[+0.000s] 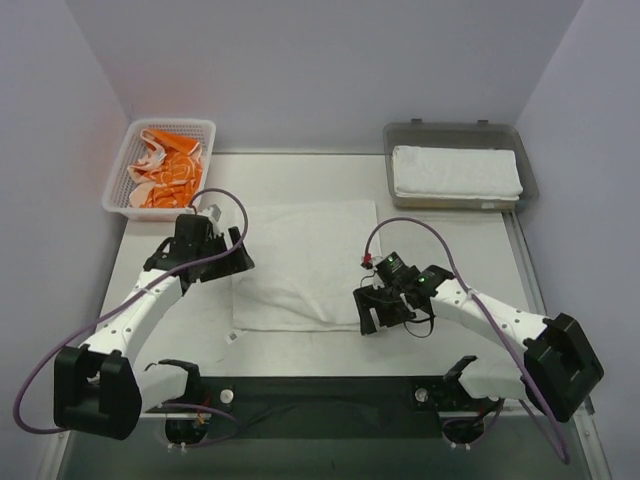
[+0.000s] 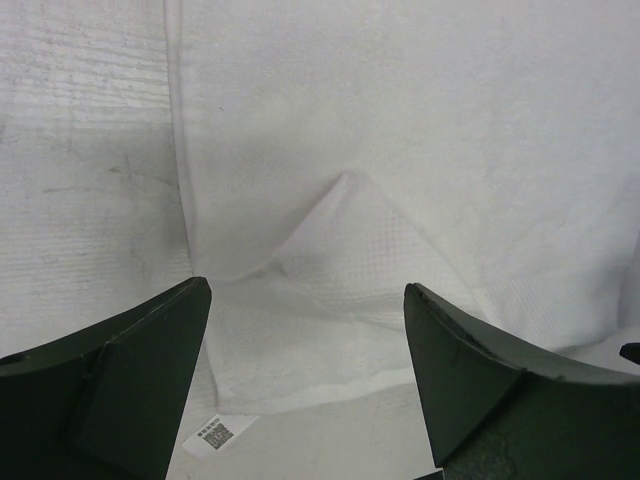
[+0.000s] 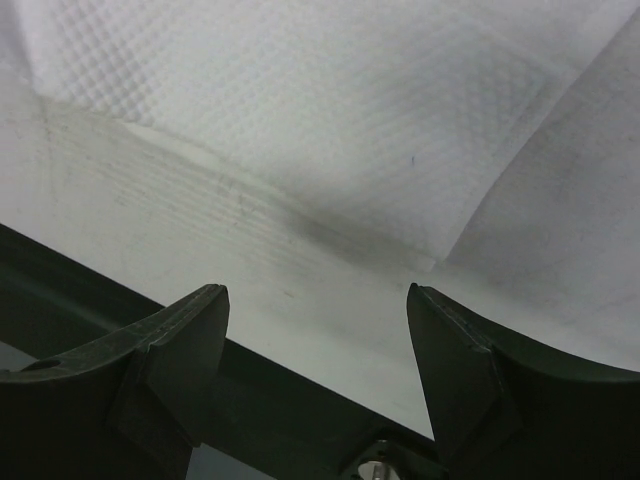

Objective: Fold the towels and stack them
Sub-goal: Fold the towel

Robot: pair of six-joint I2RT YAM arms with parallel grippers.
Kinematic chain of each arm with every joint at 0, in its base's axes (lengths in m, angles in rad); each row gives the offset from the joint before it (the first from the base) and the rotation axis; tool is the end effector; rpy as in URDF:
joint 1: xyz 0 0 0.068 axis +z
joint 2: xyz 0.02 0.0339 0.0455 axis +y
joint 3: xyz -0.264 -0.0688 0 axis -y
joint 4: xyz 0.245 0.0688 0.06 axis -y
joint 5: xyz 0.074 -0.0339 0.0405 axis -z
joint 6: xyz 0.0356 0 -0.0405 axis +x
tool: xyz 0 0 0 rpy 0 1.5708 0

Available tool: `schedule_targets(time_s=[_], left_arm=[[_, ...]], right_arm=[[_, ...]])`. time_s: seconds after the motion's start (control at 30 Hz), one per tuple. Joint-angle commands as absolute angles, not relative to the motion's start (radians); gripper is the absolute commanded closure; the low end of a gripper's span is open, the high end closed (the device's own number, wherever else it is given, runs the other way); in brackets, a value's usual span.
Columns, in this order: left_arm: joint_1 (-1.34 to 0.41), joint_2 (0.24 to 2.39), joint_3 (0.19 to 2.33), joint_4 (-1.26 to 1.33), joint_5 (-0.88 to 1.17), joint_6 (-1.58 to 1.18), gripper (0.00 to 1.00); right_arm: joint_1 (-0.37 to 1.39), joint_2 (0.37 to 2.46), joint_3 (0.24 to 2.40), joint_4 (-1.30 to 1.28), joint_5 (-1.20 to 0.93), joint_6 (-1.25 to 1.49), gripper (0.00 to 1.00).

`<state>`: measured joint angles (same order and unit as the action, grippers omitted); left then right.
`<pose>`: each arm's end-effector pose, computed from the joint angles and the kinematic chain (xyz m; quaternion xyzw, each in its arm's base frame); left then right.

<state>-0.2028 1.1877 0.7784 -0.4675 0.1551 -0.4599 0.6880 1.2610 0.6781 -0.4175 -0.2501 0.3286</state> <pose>0.2338 -0.0537 0.2320 -0.0941 0.9332 -0.1792 0.2969 0.1765 0.1565 0.1888 -0.2047 0.9305 0.2404 0.1856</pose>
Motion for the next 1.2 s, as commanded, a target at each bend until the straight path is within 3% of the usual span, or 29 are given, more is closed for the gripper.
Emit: schedule_targets(time_s=[0.0,0.2,0.63,0.9,1.17], left_arm=[[-0.209,1.120,0.784,-0.479,0.124,-0.529,0.11],[-0.241,1.170,0.845,-0.460,0.063,-0.526,0.17],[-0.357,1.649,1.103,-0.515,0.103,-0.396,0.14],[-0.376,1.525,0.960,-0.517,0.199,-0.368,0.14],[-0.373,1.203,0.734,-0.554,0.207,-0.416,0.14]], right_arm=[[0.706,1.161,0.680,-0.468,-0.204,0.377,0.28],[0.706,1.045,0.693,-0.423,-0.100,0.406,0.29],[0.692,0.973,0.624,-0.374,-0.083,0.414,0.30],[0.689,0.957,0.604,-0.361,-0.081,0.413,0.29],[0.684,0.933,0.589,-0.361,-0.086,0.417,0.29]])
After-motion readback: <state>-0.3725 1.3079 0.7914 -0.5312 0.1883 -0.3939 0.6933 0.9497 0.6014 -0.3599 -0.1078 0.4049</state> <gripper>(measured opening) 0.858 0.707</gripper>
